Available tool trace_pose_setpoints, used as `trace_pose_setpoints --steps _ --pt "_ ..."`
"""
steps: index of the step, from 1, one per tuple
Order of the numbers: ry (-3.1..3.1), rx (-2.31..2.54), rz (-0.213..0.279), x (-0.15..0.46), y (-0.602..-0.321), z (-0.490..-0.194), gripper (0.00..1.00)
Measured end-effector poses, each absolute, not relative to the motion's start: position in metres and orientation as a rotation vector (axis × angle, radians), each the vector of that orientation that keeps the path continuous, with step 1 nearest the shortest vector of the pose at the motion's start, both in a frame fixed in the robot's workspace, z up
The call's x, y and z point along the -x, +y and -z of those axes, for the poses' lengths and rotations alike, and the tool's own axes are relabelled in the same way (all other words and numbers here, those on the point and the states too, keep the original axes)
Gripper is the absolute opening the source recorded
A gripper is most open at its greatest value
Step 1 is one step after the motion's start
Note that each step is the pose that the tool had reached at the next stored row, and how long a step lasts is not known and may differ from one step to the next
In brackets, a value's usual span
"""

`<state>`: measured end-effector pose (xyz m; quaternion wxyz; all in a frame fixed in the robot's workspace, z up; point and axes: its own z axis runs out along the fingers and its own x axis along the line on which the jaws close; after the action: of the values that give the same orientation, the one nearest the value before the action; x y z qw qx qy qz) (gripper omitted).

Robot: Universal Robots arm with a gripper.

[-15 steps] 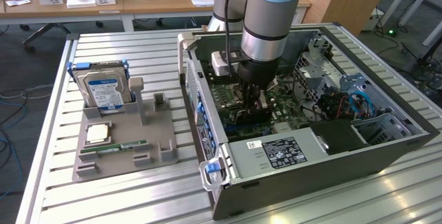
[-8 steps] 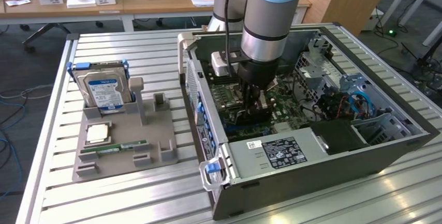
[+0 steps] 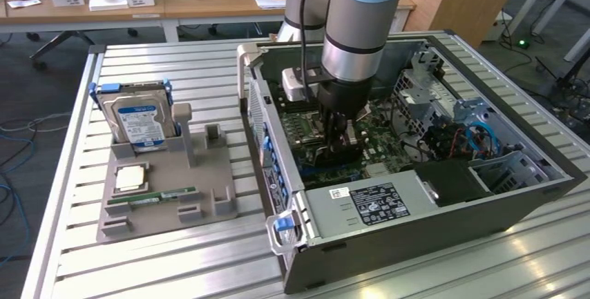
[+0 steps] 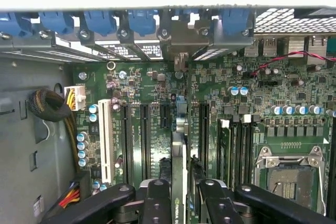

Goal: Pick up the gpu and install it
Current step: 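Insert the gpu into the slot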

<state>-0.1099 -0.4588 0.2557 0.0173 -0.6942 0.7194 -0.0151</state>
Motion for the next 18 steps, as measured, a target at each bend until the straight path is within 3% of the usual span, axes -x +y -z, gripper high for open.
trace_pose_setpoints --steps 18 --pt "2.235 2.157 0.046 0.1098 -0.4621 -0.2566 0.25"
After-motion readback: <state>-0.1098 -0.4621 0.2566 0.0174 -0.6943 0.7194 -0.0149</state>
